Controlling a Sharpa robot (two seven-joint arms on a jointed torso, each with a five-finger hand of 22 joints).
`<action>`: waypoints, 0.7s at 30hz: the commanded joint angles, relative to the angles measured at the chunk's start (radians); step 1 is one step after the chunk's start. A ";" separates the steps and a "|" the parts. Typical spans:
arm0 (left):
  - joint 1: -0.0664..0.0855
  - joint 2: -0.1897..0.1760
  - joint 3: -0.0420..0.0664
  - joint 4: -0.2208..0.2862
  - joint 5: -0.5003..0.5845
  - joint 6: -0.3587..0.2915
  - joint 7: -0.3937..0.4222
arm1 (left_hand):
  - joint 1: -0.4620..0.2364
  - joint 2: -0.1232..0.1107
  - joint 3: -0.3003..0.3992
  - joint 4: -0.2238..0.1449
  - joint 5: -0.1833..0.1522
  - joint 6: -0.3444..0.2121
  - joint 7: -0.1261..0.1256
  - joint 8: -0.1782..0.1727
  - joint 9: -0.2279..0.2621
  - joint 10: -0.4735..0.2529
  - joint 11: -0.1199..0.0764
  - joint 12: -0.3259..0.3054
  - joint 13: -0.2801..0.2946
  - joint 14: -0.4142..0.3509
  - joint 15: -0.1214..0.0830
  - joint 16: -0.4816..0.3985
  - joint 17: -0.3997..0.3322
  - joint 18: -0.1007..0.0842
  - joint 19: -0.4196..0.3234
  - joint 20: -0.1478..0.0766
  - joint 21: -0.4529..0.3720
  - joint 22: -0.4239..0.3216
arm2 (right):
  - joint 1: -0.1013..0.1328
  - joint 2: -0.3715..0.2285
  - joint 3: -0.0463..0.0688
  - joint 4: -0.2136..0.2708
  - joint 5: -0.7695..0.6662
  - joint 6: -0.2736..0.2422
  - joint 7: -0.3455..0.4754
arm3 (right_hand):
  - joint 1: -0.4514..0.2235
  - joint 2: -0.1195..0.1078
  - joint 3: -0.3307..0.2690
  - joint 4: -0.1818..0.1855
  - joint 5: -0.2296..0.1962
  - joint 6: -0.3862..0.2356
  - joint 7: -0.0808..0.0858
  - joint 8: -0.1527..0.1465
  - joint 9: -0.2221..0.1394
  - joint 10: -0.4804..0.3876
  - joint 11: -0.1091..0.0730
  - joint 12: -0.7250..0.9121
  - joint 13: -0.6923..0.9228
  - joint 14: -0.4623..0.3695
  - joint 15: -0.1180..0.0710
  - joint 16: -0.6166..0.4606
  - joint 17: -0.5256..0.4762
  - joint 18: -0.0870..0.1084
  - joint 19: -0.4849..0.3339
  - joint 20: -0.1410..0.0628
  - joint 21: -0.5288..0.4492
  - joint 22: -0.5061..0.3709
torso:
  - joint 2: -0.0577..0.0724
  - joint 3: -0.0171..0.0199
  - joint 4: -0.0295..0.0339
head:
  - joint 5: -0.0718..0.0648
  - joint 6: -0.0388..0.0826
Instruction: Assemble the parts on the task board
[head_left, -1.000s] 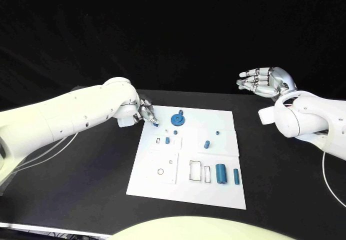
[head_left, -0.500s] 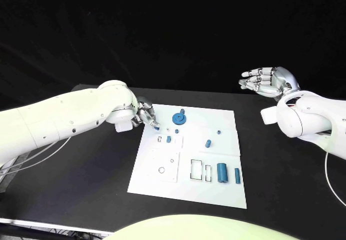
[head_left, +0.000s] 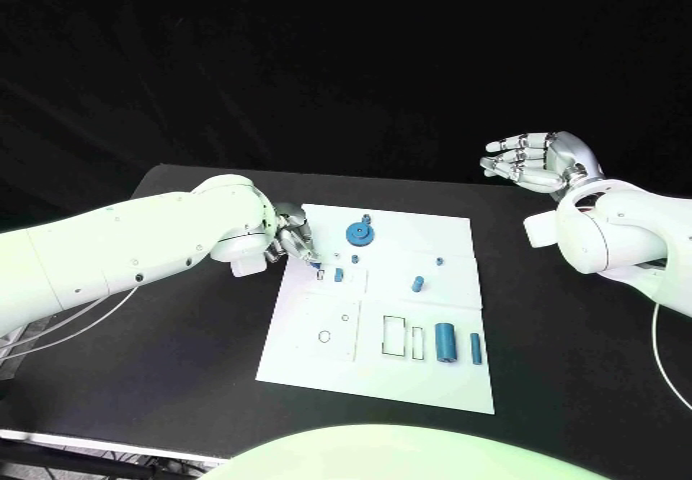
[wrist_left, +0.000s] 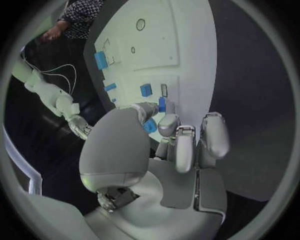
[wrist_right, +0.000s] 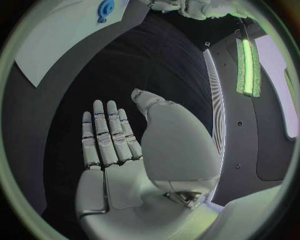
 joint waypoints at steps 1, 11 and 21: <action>-0.004 -0.002 0.000 0.011 -0.033 -0.032 0.011 | -0.009 0.003 0.136 -0.129 0.006 0.009 -0.010 0.008 0.096 0.008 0.000 0.005 0.003 0.092 -0.002 -0.005 0.221 -0.004 0.005 0.000 0.005 0.000 | -0.001 0.000 0.000 0.000 -0.002 0.018 0.004 | -0.007 0.003 0.002 -0.006 0.000 0.008 0.065 -0.004 -0.001 0.000 0.006 -0.003 -0.001 -0.001 0.001 -0.004 -0.001 0.005 -0.007 0.002 -0.005 -0.001 | 0.000 0.0006 -0.0017 | 0.002 -0.002; -0.013 -0.007 -0.003 0.033 -0.056 -0.050 0.002 | -0.015 0.000 0.143 -0.131 0.006 0.011 -0.012 0.011 0.098 0.011 -0.001 0.007 0.006 0.092 -0.003 -0.006 0.220 -0.005 0.008 -0.001 0.007 0.004 | -0.001 -0.001 0.000 0.004 -0.002 0.022 0.003 | -0.007 0.003 0.002 -0.007 -0.001 0.007 0.065 -0.004 -0.001 0.000 0.006 -0.004 -0.002 -0.002 0.001 -0.005 -0.002 0.005 -0.008 0.002 -0.005 -0.002 | 0.001 0.0010 -0.0019 | 0.002 -0.005; -0.018 -0.011 -0.005 0.052 -0.097 -0.040 -0.007 | -0.020 -0.008 0.149 -0.137 0.005 0.011 -0.013 0.014 0.101 0.013 -0.003 0.009 0.007 0.092 -0.004 -0.005 0.222 -0.005 0.008 -0.002 0.007 0.004 | -0.002 -0.002 0.000 0.006 -0.003 0.029 0.002 | -0.006 0.003 0.002 -0.009 0.000 0.006 0.066 -0.005 -0.002 -0.002 0.007 -0.005 -0.002 -0.003 0.002 -0.006 -0.004 0.005 0.004 0.002 -0.002 0.003 | 0.001 0.0012 -0.0013 | 0.002 -0.008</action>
